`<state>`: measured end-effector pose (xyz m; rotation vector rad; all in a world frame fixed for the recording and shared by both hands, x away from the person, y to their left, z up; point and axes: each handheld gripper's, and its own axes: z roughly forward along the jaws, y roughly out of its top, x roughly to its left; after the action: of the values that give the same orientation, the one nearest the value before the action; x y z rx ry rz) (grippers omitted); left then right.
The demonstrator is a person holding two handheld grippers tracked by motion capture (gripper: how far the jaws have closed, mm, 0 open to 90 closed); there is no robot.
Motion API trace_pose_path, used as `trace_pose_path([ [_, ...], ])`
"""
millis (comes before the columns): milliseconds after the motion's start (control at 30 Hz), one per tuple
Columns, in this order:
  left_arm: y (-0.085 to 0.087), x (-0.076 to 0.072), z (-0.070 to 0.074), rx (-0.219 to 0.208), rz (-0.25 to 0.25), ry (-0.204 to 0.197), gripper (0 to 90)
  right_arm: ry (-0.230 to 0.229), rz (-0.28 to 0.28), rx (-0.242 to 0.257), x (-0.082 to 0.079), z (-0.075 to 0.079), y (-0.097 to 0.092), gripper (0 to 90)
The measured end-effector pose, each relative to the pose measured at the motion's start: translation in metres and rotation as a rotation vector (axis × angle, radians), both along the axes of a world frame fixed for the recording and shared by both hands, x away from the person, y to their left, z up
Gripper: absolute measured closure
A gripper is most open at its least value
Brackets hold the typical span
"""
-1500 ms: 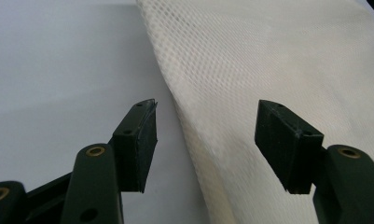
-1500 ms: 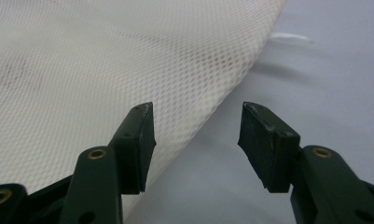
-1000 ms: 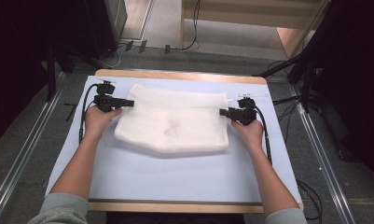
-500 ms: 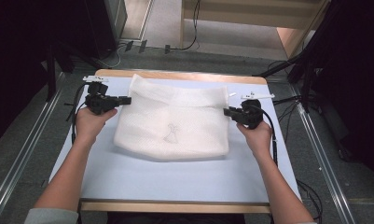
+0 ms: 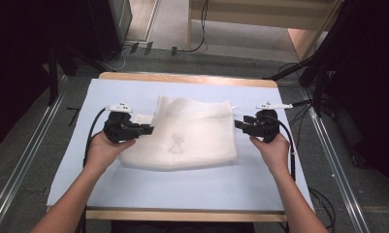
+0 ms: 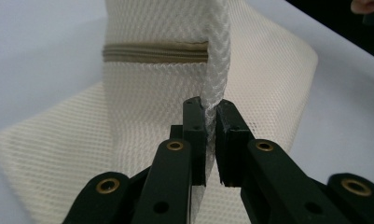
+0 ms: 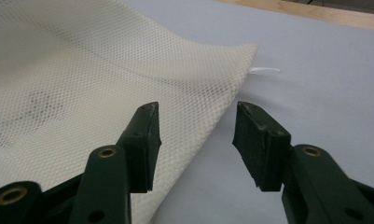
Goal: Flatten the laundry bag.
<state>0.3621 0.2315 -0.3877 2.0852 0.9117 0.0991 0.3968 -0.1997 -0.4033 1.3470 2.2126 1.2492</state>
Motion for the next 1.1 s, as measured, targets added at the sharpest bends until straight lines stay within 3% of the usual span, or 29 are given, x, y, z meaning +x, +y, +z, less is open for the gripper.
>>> trace_pose_path([
  [67,-0.006,-0.001,-0.004,0.011,-0.012,0.007,84.8,-0.006,0.004,-0.003,-0.002,0.001,0.003,51.7],
  [100,-0.017,-0.004,-0.012,0.046,-0.042,0.022,84.8,-0.001,0.017,0.003,-0.005,0.003,0.009,51.8],
  [167,-0.025,-0.005,-0.018,0.062,-0.06,0.03,84.7,-0.005,0.038,0.007,-0.007,0.004,0.016,52.1],
  [267,-0.032,-0.004,-0.026,0.053,-0.062,0.033,84.4,-0.002,0.072,0.0,-0.009,0.005,0.029,52.1],
  [367,-0.037,-0.001,-0.037,0.035,-0.04,0.07,84.3,0.002,0.101,-0.026,-0.011,0.004,0.044,52.1],
  [467,-0.045,-0.001,-0.044,0.034,-0.053,0.09,84.3,0.006,0.126,-0.029,-0.012,0.003,0.055,52.0],
  [567,-0.051,-0.003,-0.046,0.015,-0.063,0.1,84.4,0.015,0.141,-0.014,-0.012,0.003,0.062,52.0],
  [600,-0.055,-0.003,-0.05,-0.031,-0.084,0.131,84.4,0.013,0.145,-0.003,-0.012,0.004,0.065,52.0],
  [633,-0.056,-0.003,-0.051,-0.049,-0.087,0.146,84.4,0.013,0.153,0.006,-0.013,0.006,0.067,51.9],
  [700,-0.06,-0.004,-0.057,-0.039,-0.088,0.154,84.2,0.001,0.163,0.013,-0.016,0.01,0.073,51.7],
  [767,-0.061,-0.005,-0.06,-0.023,-0.085,0.145,83.9,-0.018,0.185,0.025,-0.018,0.014,0.079,51.1],
  [867,-0.06,-0.004,-0.061,-0.038,-0.081,0.151,83.8,-0.021,0.211,0.038,-0.02,0.016,0.089,49.4],
  [967,-0.063,-0.01,-0.059,-0.012,-0.085,0.115,83.5,0.011,0.231,0.037,-0.017,0.008,0.103,46.7],
  [1100,-0.059,-0.01,-0.059,-0.022,-0.079,0.118,83.3,0.066,0.251,0.043,-0.009,-0.004,0.117,47.4],
])
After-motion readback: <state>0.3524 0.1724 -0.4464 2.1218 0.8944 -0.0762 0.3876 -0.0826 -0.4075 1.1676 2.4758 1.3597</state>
